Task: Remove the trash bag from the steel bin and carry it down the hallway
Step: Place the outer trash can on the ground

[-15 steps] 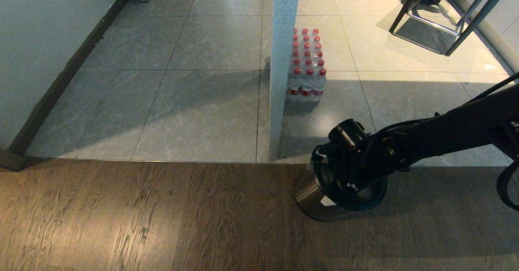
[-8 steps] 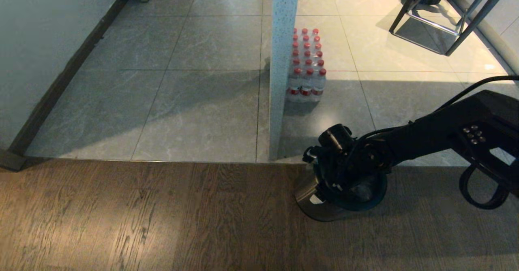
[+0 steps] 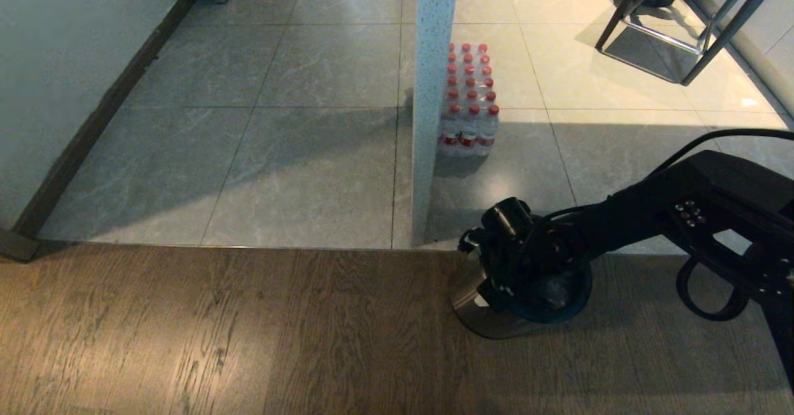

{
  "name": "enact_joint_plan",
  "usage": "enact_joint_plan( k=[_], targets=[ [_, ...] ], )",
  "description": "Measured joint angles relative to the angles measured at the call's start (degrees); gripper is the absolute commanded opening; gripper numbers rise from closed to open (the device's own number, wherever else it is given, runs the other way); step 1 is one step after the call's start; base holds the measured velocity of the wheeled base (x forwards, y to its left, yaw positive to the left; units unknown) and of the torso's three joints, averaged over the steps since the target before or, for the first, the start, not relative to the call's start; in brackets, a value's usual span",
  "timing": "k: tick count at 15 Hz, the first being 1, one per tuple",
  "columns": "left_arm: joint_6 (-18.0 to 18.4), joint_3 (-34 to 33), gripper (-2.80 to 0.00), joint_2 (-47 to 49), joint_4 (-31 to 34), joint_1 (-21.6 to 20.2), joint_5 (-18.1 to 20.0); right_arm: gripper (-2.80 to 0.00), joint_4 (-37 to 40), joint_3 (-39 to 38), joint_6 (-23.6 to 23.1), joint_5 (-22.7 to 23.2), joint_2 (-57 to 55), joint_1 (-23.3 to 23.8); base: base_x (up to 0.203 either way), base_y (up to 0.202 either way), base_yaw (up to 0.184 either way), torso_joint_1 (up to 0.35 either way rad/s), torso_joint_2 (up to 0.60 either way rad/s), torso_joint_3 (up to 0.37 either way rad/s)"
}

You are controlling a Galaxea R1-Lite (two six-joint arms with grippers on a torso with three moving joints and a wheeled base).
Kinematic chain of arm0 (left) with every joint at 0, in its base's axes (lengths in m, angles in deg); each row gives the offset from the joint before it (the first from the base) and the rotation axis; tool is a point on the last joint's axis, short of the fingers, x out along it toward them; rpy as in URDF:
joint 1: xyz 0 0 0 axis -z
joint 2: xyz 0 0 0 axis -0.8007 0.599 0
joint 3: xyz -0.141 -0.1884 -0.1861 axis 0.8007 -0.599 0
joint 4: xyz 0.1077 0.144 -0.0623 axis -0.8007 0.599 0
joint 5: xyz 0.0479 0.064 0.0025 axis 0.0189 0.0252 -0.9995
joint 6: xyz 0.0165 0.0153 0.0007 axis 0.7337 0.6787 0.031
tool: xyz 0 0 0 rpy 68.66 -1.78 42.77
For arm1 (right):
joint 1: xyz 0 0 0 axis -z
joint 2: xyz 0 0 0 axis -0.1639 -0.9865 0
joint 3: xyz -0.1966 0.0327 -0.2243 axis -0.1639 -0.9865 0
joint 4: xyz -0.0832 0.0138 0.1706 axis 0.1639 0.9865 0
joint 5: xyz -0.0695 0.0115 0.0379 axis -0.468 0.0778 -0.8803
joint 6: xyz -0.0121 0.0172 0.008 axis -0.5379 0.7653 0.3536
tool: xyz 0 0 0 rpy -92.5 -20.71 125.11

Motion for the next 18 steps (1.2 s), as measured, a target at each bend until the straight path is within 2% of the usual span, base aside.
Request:
enact_joint_plan(
  k=[7,13,18],
  targets=[
    [0.03,0.00,-2.80,0.00,0.00,0.00,0.00,-2.80,-0.37,-2.43,-0.11,-0.20,2.77,0.20,0.000,0.000,0.000,0.000,0.00,0.000],
    [0.02,0.00,-2.80,0.00,-0.01,0.00,0.00,-2.80,-1.86,-5.90,-0.25,0.06,9.54,0.44,0.000,0.000,0.000,0.000,0.00,0.000],
    [0.01,0.00,-2.80,0.00,0.00,0.00,0.00,-2.80,-4.88,-12.89,-0.66,0.43,17.44,0.46,0.000,0.000,0.000,0.000,0.00,0.000]
  ],
)
